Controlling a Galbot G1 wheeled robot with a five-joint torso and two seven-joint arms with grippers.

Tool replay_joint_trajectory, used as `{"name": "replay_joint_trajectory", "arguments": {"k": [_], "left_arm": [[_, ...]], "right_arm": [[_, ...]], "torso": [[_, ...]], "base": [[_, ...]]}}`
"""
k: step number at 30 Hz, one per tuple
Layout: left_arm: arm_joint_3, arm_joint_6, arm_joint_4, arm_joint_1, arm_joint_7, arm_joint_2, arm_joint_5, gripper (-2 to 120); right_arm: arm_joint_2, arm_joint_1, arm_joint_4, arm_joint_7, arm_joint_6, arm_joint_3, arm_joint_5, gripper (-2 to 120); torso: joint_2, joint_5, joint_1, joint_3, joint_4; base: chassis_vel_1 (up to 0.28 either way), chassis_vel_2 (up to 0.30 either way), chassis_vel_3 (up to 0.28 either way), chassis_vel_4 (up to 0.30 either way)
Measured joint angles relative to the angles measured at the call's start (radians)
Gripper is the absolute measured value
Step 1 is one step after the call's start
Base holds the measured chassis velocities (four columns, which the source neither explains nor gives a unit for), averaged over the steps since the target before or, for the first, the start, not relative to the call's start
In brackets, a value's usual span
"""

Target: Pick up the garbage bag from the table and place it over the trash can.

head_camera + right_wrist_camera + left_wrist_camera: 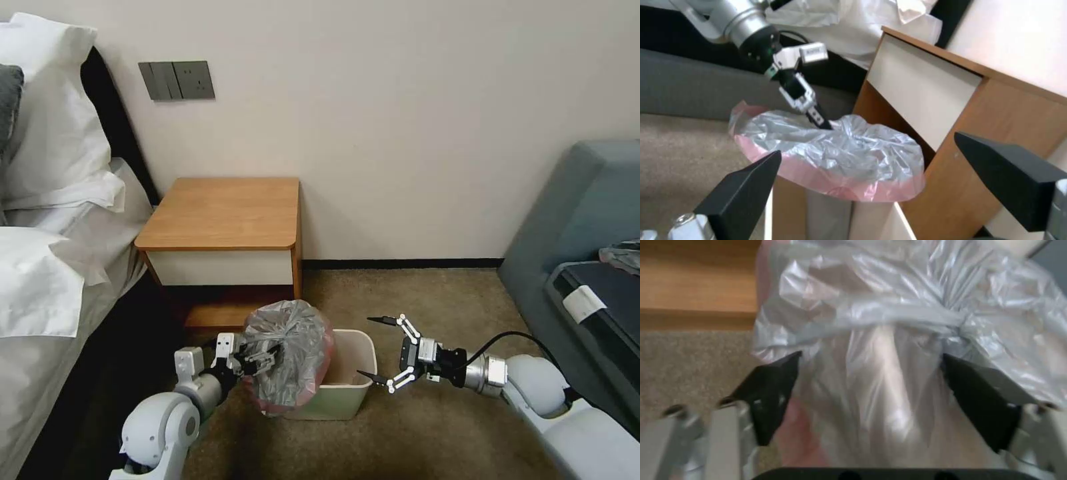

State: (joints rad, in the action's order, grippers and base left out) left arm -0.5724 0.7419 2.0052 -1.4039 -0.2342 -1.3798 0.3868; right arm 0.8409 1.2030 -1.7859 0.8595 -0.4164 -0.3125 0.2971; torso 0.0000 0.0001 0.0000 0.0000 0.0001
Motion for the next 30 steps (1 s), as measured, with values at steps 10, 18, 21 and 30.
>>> {"name": "replay_joint_trajectory", "arguments": {"k": [10,18,21,30], "left_arm": [[0.012,-0.002,-0.019,-0.008,-0.029,-0.007,-0.033,40],[0.014,-0.004,-0.004,-0.021,0.013,-0.015,-0.057,11],[0.014,-0.004,0.005,-0.028,0.036,-0.018,-0.063,5],[0.013,-0.059,0.073,-0.090,0.154,-0.044,-0.119,5]], "right_arm": [[-0.001,0.009,-0.001,0.006,-0.013,-0.006,0.005,100],[0.006,0.002,0.006,0.007,-0.016,0.000,0.005,100],[0.008,-0.001,0.008,0.007,-0.016,0.002,0.005,100],[0.027,-0.011,0.002,-0.039,-0.019,0.029,0.023,100]], "torso": [[0.000,-0.0001,0.000,0.000,-0.0001],[0.000,0.0000,0.000,0.000,-0.0001],[0.000,-0.0002,0.000,0.000,-0.0001],[0.000,-0.0002,0.000,0.000,-0.0001]], "base": [[0.000,0.000,0.000,0.000],[0.000,0.000,0.000,0.000],[0.000,0.000,0.000,0.000],[0.000,0.000,0.000,0.000]]}}
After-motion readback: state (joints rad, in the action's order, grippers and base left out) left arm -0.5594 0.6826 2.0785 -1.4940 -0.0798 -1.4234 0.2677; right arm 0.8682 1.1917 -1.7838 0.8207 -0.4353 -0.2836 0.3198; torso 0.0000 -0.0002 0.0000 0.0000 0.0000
